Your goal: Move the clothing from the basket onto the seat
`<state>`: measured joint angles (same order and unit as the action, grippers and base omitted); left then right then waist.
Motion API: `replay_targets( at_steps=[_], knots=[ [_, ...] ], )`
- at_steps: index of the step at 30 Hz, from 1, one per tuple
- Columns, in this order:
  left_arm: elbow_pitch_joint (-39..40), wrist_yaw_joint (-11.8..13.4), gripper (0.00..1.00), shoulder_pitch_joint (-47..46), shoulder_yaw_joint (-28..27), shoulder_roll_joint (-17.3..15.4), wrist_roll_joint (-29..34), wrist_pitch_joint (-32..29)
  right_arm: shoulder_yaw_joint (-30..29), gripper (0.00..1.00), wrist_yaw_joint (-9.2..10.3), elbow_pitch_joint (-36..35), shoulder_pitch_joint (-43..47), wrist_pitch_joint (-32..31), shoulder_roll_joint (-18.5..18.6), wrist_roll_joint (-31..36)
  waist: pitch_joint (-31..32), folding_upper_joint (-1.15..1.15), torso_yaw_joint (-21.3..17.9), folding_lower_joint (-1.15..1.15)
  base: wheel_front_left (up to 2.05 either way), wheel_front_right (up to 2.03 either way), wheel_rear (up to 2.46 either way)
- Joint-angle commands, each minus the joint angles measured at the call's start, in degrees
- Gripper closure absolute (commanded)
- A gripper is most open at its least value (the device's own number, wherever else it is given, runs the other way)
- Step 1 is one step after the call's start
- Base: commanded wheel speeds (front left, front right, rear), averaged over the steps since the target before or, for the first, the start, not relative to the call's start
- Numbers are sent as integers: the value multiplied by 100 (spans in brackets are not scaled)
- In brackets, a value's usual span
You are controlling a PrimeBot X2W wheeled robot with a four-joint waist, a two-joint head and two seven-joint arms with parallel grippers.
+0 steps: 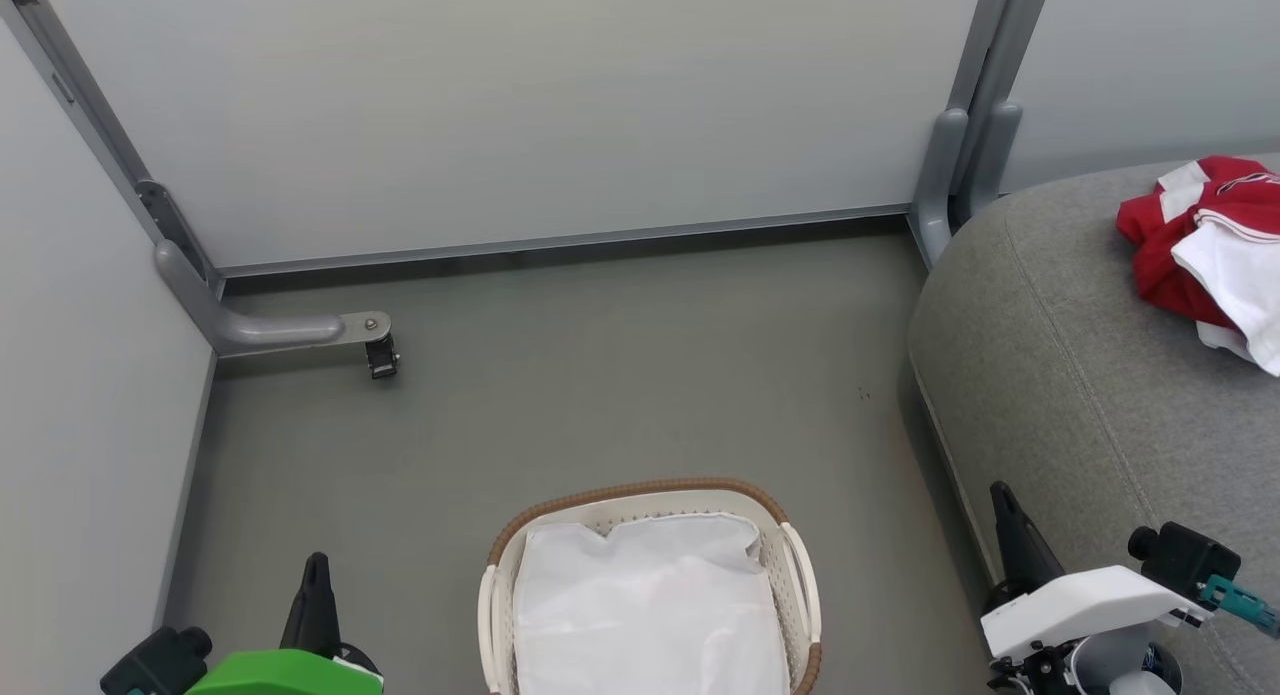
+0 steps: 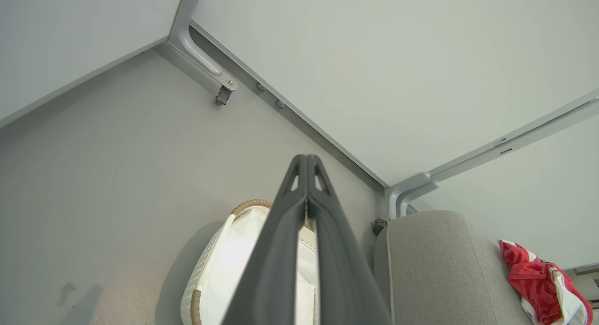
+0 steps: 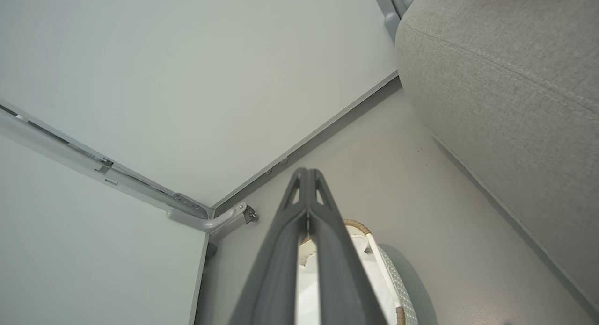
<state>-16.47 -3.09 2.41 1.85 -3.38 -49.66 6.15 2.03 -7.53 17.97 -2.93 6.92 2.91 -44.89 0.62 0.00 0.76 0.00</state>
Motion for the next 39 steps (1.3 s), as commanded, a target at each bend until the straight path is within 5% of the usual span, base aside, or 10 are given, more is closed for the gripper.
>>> replay_targets(
  at_steps=[1, 39],
  knots=[
    [103, -52, 100, -202, -59, -13, -173, -41, -51, 100, 2, -100, -135, -48, 49, -210, -1, 0, -1, 0, 0, 0, 0],
    [184, -262, 100, -582, -484, 18, -2327, -694, -429, 100, 4, -273, -259, -694, 72, -2634, -35, 0, -33, 0, 0, 0, 0]
  ],
)
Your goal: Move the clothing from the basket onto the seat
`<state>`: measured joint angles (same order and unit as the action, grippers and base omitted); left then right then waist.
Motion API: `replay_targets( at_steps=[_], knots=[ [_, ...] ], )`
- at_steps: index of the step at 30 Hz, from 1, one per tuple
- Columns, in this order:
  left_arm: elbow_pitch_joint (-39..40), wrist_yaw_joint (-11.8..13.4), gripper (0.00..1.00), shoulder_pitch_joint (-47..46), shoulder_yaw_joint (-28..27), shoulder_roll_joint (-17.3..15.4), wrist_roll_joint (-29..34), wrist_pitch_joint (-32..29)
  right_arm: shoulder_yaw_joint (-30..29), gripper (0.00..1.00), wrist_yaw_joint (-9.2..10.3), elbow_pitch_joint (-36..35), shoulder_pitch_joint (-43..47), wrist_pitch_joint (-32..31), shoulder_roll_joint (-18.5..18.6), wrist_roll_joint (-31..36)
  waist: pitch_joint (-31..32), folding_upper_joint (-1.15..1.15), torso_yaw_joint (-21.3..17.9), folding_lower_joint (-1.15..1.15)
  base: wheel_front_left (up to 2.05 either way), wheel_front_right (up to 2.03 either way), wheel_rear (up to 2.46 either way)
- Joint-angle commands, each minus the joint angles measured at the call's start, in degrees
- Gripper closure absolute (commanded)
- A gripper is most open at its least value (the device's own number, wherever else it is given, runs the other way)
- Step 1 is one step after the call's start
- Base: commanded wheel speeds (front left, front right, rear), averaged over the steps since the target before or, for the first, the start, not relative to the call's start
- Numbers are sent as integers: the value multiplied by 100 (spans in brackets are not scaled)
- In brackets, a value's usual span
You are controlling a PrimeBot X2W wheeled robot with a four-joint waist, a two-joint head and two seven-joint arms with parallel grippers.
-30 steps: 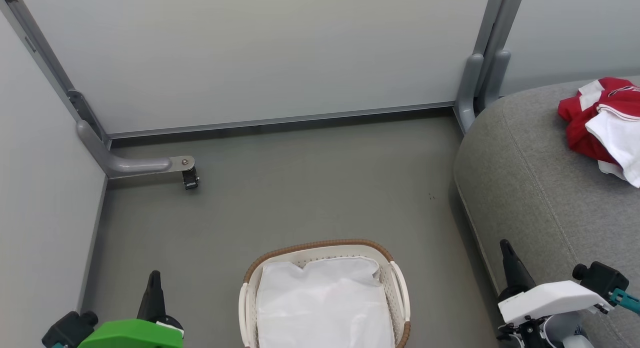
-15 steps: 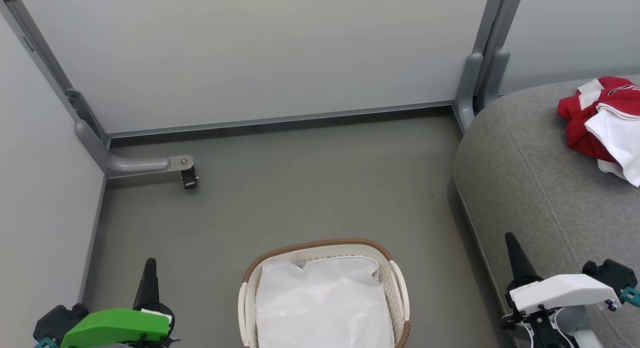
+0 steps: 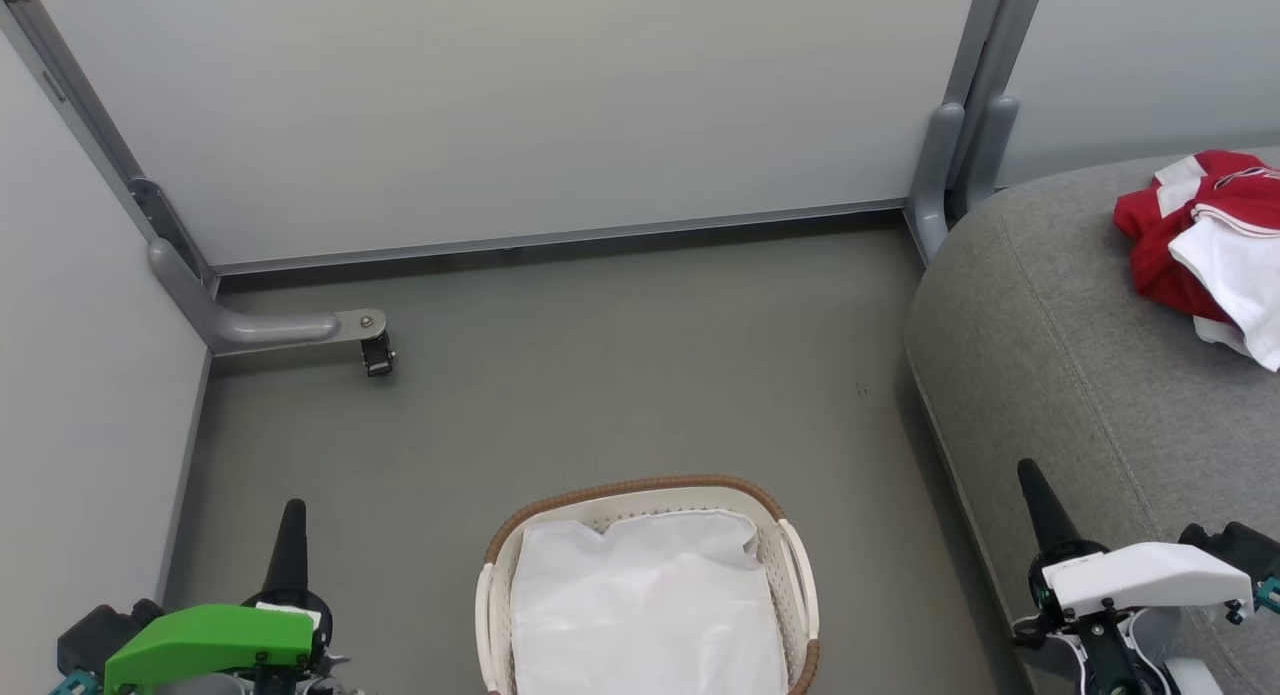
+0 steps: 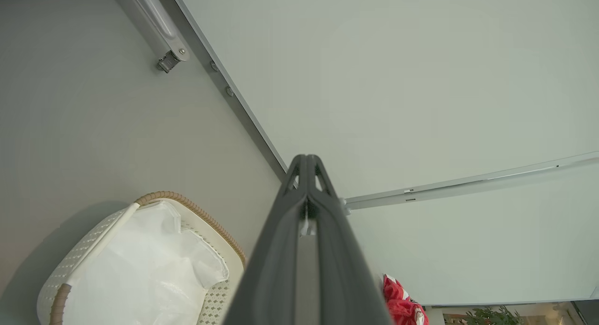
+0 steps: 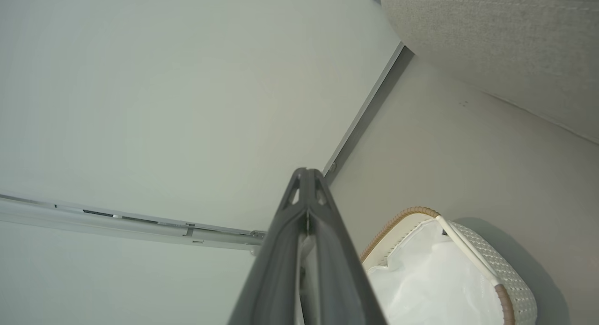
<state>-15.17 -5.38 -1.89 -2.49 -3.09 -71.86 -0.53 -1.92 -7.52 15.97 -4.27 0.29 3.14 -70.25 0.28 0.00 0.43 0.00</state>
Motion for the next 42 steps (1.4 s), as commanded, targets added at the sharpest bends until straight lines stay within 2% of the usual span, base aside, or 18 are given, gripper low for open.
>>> replay_targets(
  at_steps=[1, 42],
  knots=[
    [55, -37, 100, -161, -57, -10, -148, -42, -42, 100, 3, -76, -129, -42, 48, -142, -1, 0, -1, 0, 0, 0, 0],
    [115, -200, 100, -427, -375, 18, -1774, -538, -358, 100, 4, -194, -212, -552, 42, -1964, -37, 0, -35, 0, 0, 0, 0]
  ],
)
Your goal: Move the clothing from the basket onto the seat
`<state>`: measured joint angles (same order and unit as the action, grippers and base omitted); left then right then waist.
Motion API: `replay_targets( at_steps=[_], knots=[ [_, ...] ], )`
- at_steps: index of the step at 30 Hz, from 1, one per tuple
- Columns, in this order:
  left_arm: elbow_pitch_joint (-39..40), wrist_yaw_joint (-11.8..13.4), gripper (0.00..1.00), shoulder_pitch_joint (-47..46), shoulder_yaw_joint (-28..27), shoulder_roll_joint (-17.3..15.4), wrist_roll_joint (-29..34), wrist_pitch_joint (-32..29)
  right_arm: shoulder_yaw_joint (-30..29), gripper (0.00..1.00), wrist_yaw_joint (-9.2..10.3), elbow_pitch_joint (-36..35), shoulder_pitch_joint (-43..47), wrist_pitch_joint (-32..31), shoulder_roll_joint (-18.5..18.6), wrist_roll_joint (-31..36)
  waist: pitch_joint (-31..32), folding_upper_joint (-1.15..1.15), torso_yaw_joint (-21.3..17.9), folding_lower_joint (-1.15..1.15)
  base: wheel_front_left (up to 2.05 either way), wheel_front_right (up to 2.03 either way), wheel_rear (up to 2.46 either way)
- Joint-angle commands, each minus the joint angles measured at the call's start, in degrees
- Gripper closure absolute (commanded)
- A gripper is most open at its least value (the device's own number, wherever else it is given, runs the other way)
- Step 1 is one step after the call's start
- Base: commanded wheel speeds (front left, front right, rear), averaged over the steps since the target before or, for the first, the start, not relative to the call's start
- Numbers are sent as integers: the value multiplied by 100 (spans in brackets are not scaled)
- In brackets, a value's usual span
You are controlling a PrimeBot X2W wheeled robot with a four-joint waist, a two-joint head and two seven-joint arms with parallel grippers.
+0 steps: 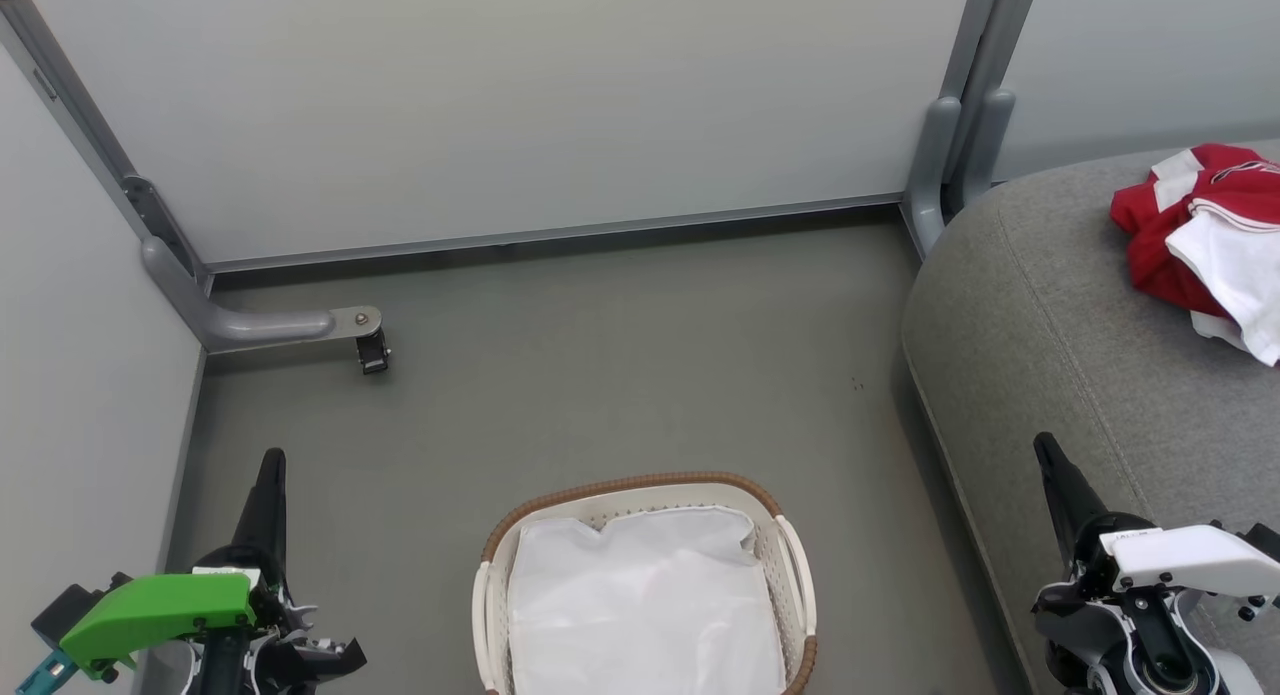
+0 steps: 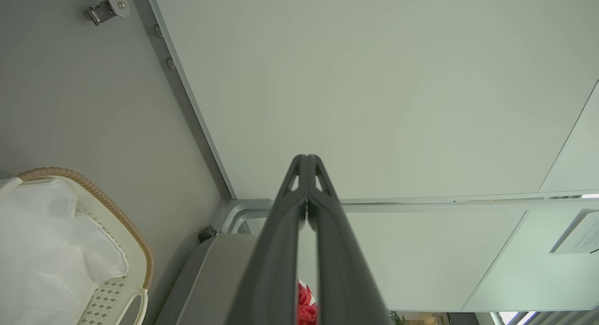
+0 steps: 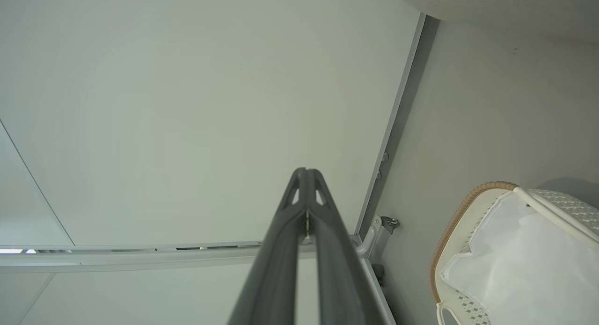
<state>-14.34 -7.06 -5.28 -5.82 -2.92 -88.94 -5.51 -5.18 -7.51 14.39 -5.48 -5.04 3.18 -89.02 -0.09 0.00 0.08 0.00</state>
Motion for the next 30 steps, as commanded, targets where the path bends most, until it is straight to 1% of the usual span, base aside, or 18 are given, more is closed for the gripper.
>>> replay_targets(
  at_steps=[1, 9, 30],
  knots=[
    [30, -36, 100, -92, -49, 1, -105, -49, -39, 100, 3, -39, -90, -37, 37, -130, -1, 0, -1, 0, 0, 0, 0],
    [39, -64, 100, -145, -95, 5, -368, -123, -90, 100, 3, -59, -92, -122, 34, -413, -8, 0, -8, 0, 0, 0, 0],
    [36, -61, 100, -129, -89, 4, -354, -123, -104, 100, 2, -54, -89, -134, 18, -380, -8, 0, -8, 0, 0, 0, 0]
  ],
)
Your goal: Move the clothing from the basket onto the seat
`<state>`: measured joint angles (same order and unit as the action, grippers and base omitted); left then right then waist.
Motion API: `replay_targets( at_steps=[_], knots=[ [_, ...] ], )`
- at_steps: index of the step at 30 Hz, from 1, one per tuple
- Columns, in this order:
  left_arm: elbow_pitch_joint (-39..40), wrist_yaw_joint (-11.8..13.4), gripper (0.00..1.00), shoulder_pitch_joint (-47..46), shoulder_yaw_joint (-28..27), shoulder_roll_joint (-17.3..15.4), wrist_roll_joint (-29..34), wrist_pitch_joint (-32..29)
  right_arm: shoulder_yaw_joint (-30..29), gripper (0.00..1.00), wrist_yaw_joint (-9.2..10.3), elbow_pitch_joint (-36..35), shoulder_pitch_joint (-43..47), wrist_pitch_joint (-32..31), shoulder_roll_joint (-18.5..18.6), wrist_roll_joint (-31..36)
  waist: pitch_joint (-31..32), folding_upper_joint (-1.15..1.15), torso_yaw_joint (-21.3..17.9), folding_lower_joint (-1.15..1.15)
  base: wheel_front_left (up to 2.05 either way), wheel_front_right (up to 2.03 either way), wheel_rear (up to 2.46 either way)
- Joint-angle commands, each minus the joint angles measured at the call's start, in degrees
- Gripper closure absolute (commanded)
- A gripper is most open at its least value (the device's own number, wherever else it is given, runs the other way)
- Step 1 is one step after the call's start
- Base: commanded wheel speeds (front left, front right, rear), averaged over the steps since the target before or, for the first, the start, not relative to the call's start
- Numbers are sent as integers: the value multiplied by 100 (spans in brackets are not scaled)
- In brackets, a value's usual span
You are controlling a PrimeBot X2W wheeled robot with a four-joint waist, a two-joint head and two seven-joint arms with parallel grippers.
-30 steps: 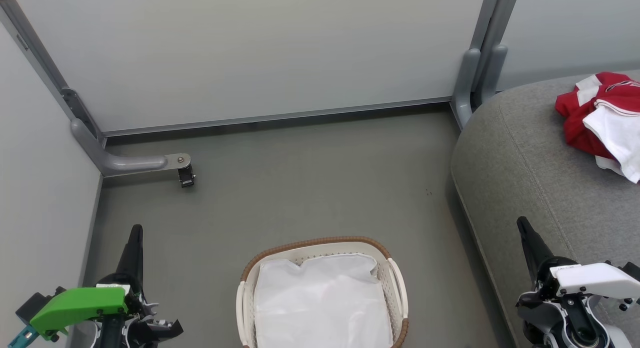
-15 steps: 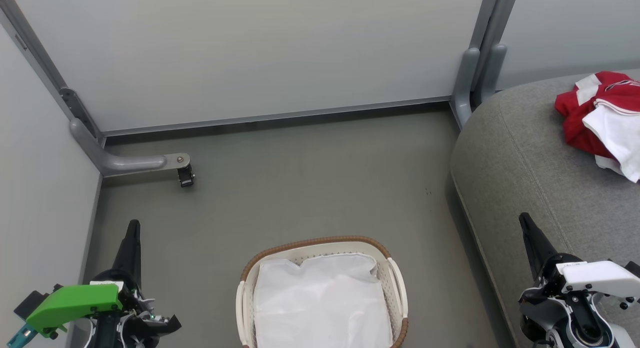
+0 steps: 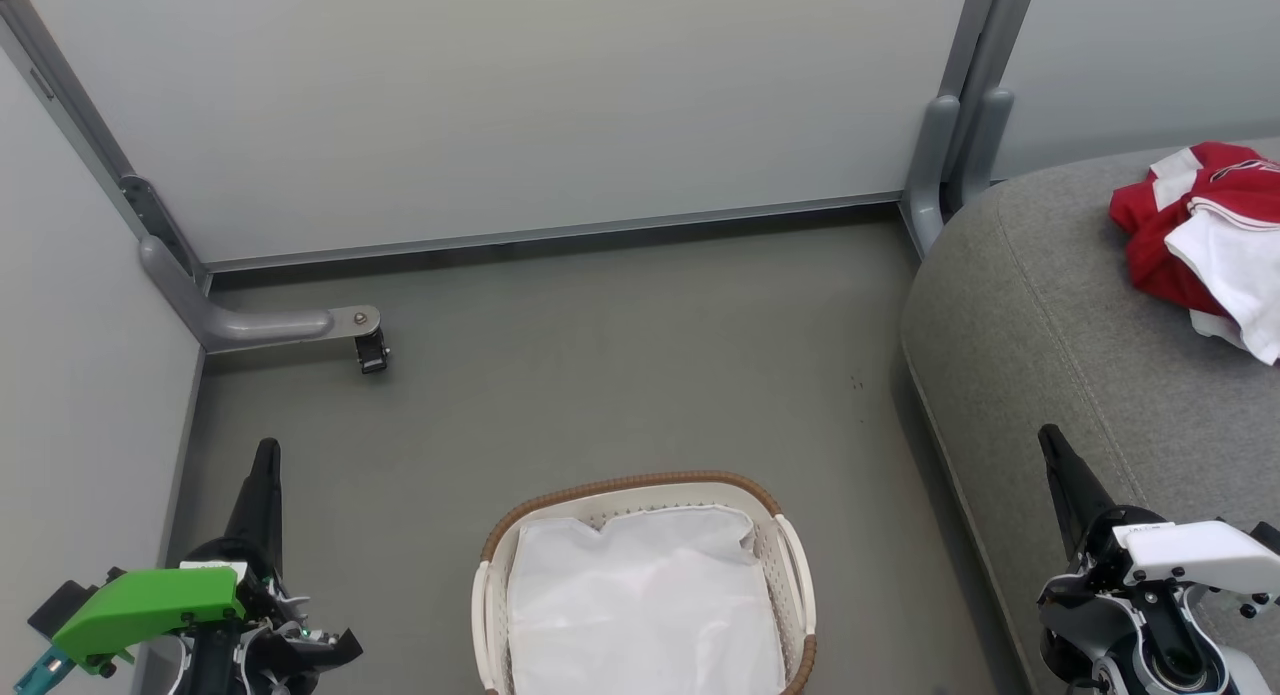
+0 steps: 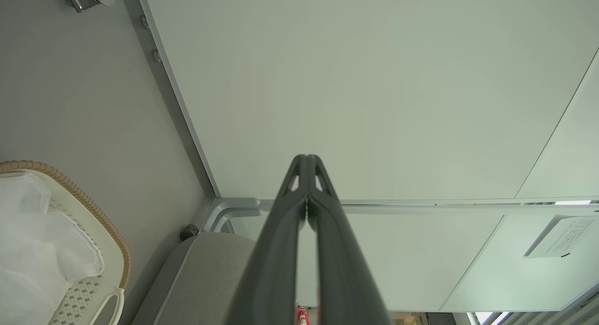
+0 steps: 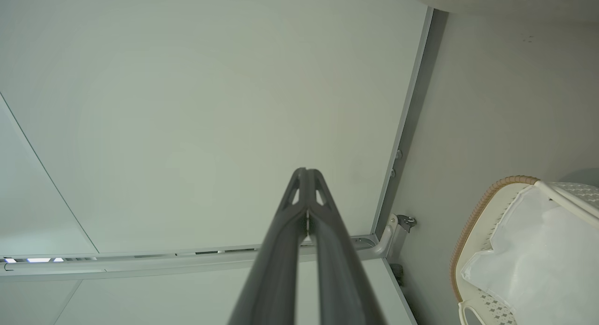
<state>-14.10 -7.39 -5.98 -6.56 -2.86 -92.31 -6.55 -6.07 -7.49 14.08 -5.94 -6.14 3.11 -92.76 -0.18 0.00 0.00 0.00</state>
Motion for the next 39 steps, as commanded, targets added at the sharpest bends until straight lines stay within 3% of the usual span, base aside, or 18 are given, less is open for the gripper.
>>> replay_targets(
  at_steps=[1, 39],
  knots=[
    [12, -28, 100, -59, -14, -2, -17, -19, -15, 100, 0, -23, -44, -25, 23, -4, 0, 0, 0, 0, 0, 0, 0],
    [12, -28, 100, -58, -12, -2, -18, -17, -37, 100, 0, -21, -47, -44, 4, 24, 0, 0, 0, 0, 0, 0, 0]
  ],
)
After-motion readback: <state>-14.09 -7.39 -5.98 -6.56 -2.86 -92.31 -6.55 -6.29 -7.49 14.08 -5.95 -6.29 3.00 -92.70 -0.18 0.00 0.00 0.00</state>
